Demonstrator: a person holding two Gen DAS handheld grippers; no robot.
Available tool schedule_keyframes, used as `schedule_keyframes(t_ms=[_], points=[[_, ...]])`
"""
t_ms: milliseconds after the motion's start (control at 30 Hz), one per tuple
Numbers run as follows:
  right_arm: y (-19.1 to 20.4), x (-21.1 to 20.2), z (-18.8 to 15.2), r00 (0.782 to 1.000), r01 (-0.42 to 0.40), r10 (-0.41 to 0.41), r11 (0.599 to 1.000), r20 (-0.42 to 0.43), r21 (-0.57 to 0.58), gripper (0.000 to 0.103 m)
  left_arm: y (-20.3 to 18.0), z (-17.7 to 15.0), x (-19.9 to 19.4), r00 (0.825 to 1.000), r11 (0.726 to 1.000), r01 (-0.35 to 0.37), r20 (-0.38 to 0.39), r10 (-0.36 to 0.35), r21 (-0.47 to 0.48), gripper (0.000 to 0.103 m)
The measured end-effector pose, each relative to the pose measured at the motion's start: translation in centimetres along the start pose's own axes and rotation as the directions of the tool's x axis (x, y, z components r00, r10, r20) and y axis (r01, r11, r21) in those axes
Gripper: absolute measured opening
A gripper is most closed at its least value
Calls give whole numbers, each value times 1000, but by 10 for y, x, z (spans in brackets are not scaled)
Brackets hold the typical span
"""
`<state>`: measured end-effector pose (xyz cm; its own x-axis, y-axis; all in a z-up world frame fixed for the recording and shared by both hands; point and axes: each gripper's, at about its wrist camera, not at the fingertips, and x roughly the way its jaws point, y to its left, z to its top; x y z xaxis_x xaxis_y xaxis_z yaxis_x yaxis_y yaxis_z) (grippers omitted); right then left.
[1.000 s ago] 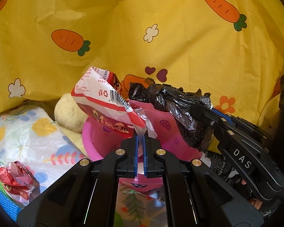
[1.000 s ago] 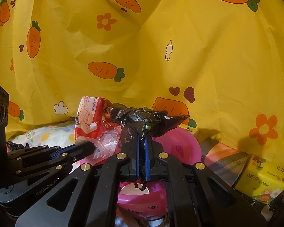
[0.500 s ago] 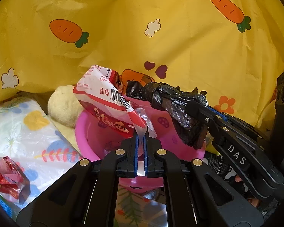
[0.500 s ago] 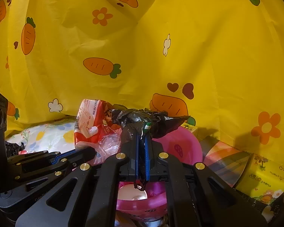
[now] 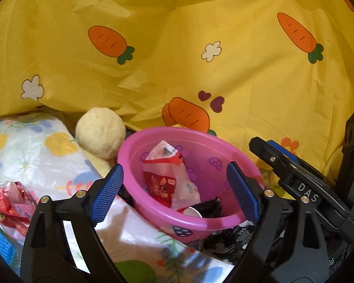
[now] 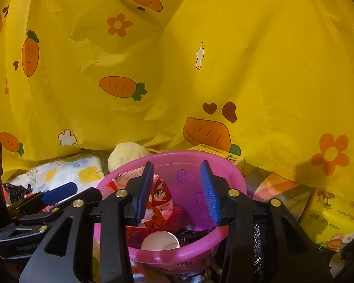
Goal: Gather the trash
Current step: 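Open both grippers to drop the wrapper and black bag into the bucket, then move both grippers back over the sheet toward the white cup and blue mesh sleeve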
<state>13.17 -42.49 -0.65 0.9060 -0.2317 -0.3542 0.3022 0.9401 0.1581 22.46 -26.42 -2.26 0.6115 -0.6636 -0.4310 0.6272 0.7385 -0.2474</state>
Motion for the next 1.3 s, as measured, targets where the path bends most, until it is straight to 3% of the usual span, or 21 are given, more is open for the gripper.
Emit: schedule_keyframes(t_ms=[167, 467, 667, 867, 1300], points=[[8, -6, -3, 1000, -2, 2, 1000, 6, -8, 72, 12, -3, -24, 994, 994, -104, 37, 104, -24, 97], [23, -22, -12, 1000, 12, -12, 1000, 15, -26, 86, 19, -16, -69, 976, 979, -204, 76, 205, -31, 97], [36, -36, -22, 1000, -17, 17, 999, 1, -30, 87, 26, -31, -106, 952, 958, -283, 103, 286, -46, 97], [66, -54, -38, 996, -87, 86, 994, -18, -67, 87, 46, -49, -144, 915, 921, -379, 110, 388, -90, 97], [154, -69, -73, 960, -274, 259, 949, -108, -154, 87, 117, -85, -234, 805, 802, -562, 91, 587, -203, 97]])
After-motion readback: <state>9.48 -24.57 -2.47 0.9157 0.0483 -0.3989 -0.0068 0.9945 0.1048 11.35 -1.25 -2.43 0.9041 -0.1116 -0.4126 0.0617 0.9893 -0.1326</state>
